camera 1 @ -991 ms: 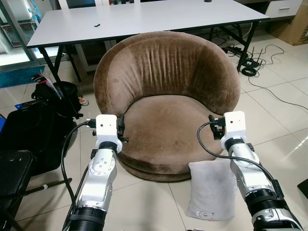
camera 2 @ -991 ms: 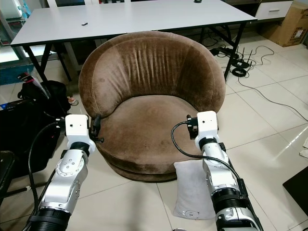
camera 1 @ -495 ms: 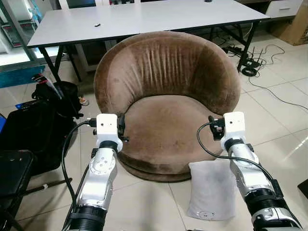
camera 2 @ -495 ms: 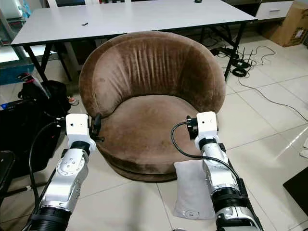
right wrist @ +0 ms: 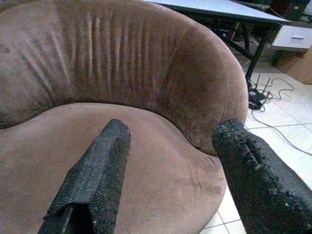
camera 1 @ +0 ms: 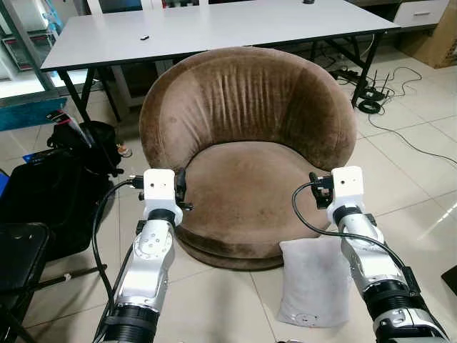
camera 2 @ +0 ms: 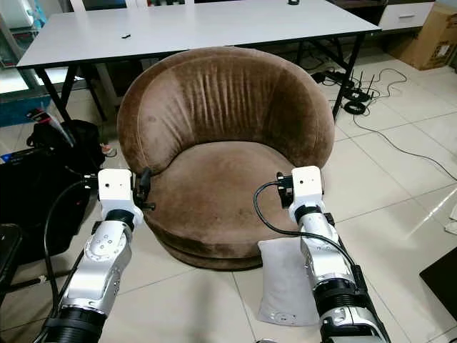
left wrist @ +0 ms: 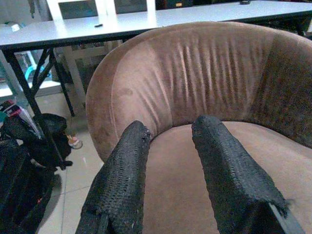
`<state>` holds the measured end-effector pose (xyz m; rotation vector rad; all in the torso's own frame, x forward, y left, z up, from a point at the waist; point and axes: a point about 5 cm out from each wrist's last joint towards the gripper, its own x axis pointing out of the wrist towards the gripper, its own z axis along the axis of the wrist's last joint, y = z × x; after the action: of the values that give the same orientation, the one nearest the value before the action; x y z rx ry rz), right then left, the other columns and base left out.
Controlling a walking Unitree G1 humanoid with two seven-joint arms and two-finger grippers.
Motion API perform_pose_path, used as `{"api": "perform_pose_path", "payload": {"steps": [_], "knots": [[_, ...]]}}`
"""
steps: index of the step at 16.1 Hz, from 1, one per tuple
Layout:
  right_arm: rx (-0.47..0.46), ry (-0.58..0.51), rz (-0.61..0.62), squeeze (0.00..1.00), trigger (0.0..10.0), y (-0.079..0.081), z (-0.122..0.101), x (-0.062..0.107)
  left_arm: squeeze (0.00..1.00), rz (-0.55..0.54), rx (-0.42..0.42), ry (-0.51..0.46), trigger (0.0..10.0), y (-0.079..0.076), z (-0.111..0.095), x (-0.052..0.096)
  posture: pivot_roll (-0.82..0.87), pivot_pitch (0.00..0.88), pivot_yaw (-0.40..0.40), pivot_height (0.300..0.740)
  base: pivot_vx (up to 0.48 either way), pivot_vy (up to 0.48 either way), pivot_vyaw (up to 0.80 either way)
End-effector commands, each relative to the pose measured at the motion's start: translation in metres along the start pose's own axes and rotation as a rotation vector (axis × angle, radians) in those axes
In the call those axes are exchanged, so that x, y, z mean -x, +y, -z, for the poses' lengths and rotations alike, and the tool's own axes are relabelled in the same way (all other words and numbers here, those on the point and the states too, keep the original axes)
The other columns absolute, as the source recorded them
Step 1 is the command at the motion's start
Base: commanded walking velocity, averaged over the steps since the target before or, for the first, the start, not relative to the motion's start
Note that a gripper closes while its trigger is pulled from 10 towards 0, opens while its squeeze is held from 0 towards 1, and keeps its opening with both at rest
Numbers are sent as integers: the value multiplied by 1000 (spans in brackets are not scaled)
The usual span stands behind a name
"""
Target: Move the pillow to the sofa from floor
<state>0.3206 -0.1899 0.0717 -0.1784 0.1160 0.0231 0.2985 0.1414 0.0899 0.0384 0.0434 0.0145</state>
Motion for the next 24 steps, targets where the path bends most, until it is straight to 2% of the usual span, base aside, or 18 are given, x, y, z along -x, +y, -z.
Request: {"api": "perform_pose_path", "payload": {"steps": [1, 24], "knots": [[11, -16, -6, 0, 10000, 2, -4, -1, 0, 2, -14, 4, 10000, -1, 1, 0, -122, 0, 42, 740, 0, 0, 0], [15, -7, -3, 0, 10000, 0, -2, -1, 0, 6, -19, 9, 10000, 0, 2, 3, -117, 0, 42, 740, 0, 0, 0]]}}
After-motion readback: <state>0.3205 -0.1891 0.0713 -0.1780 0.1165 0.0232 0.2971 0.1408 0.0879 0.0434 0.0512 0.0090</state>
